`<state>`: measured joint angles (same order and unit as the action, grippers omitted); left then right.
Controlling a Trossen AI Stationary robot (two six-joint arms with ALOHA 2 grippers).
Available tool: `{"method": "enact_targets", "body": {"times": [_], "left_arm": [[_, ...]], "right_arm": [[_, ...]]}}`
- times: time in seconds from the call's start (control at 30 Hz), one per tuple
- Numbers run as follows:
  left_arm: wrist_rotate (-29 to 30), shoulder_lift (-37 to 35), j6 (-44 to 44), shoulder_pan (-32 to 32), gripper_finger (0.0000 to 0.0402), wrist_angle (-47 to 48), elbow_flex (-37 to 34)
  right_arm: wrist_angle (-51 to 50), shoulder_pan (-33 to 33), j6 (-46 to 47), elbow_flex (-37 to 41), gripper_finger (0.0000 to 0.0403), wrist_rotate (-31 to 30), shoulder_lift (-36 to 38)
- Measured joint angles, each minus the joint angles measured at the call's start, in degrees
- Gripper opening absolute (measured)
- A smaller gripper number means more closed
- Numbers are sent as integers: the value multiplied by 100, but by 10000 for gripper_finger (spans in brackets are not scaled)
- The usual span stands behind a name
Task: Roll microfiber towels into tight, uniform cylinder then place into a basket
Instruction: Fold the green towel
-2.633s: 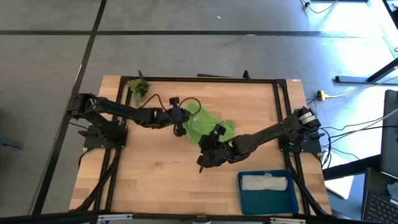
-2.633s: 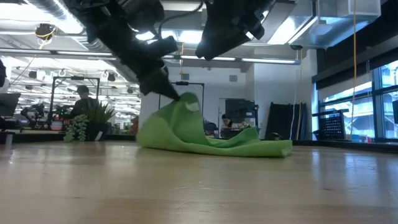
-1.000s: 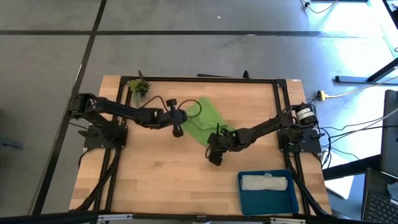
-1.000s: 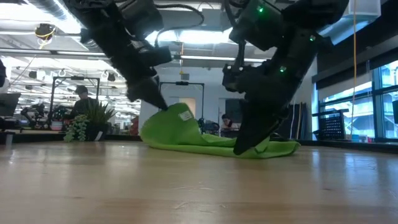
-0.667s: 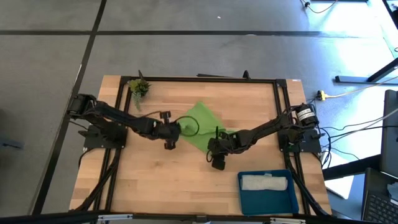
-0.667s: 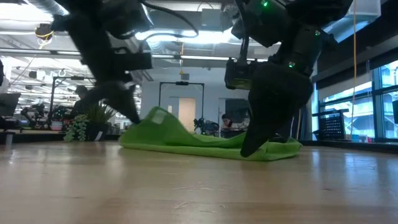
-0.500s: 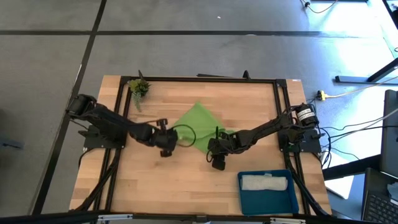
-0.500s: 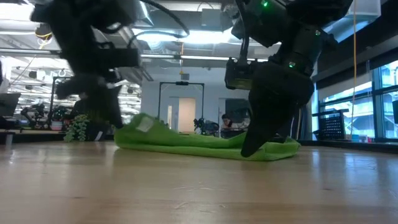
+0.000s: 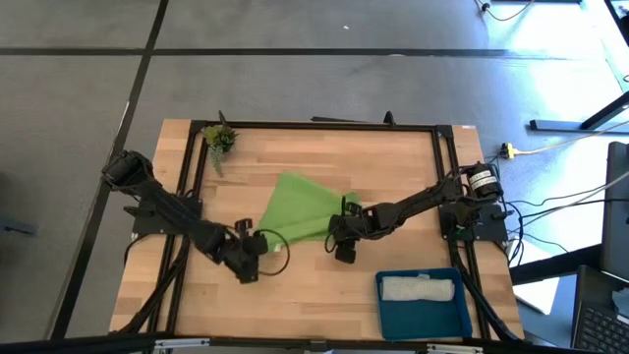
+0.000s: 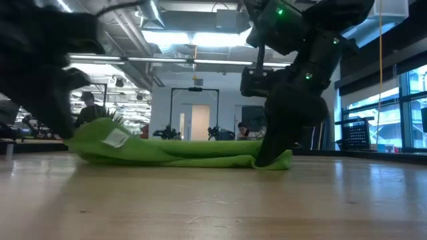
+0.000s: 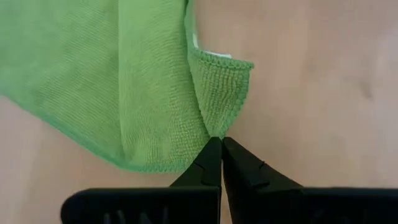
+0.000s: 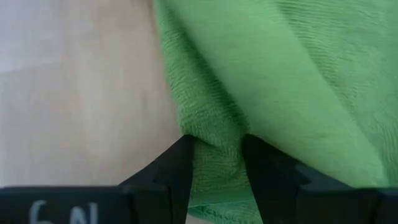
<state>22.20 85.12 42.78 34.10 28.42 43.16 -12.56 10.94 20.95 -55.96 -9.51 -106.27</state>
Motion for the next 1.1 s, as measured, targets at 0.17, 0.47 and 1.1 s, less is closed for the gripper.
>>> {"method": "enact_targets", "body": {"times": [0.17, 0.47, 1.1], "left_arm": [[170, 0, 500, 444, 0, -173, 0], [465, 0, 424, 775, 0, -515, 55], [2556, -4, -1375, -994, 0, 565, 811]], "right_arm": [[13, -83, -145, -26, 145, -65, -4], [-112, -94, -505, -431, 145, -138, -31], [-307, 135, -498, -903, 145, -143, -53]]}}
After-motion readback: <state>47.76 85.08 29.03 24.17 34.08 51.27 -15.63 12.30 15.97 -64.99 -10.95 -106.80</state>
